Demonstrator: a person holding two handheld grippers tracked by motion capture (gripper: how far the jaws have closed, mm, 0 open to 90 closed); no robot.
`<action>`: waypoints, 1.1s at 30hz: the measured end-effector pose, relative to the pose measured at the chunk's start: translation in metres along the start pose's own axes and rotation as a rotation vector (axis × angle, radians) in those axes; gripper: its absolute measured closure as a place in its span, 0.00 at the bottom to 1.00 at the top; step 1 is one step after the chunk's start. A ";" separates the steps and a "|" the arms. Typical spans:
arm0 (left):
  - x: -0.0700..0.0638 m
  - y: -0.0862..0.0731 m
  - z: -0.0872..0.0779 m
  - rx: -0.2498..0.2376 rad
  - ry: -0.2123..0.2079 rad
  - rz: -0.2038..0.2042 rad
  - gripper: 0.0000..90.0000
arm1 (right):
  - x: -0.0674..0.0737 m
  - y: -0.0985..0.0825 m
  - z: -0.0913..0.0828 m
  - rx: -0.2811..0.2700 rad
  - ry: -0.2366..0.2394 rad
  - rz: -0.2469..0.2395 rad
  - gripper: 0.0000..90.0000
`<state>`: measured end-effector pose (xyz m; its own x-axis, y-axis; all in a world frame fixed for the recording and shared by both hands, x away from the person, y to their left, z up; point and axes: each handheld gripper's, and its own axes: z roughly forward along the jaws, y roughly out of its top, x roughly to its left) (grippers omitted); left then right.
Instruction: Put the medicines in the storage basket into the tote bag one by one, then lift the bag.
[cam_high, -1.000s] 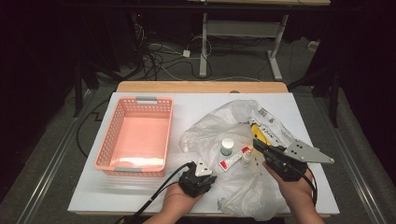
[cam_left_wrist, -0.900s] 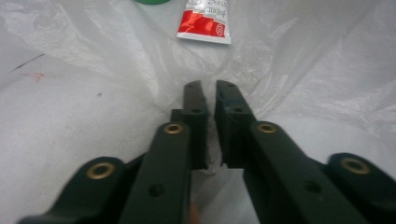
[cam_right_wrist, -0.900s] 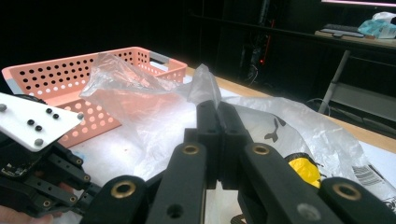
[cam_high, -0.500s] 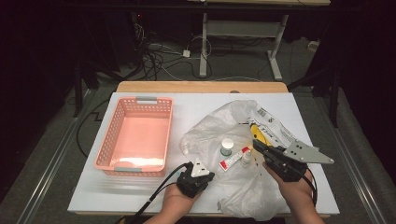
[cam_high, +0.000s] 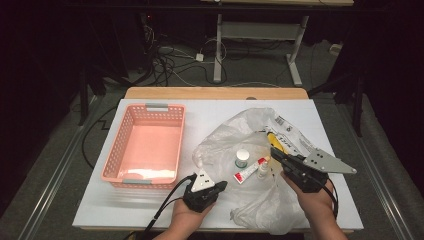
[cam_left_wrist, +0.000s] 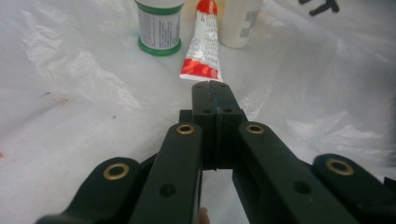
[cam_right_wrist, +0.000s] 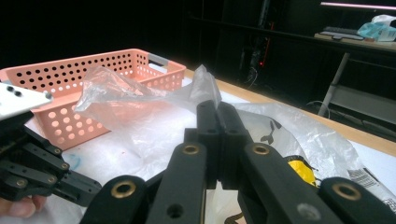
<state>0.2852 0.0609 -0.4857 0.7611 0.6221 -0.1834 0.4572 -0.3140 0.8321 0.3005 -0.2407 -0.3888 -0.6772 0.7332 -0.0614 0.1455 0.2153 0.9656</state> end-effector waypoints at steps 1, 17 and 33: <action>0.000 0.000 -0.001 -0.015 0.000 0.004 0.98 | 0.000 -0.001 0.001 0.006 0.000 0.003 1.00; 0.003 0.026 -0.037 -0.216 0.064 0.056 0.98 | -0.004 0.001 0.002 -0.027 -0.019 0.014 1.00; 0.005 0.004 0.013 0.244 0.042 -0.004 0.21 | 0.001 0.000 0.009 -0.023 0.007 0.007 1.00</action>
<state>0.2967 0.0533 -0.4895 0.7418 0.6511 -0.1605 0.5616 -0.4723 0.6794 0.3058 -0.2342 -0.3912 -0.6812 0.7302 -0.0525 0.1341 0.1950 0.9716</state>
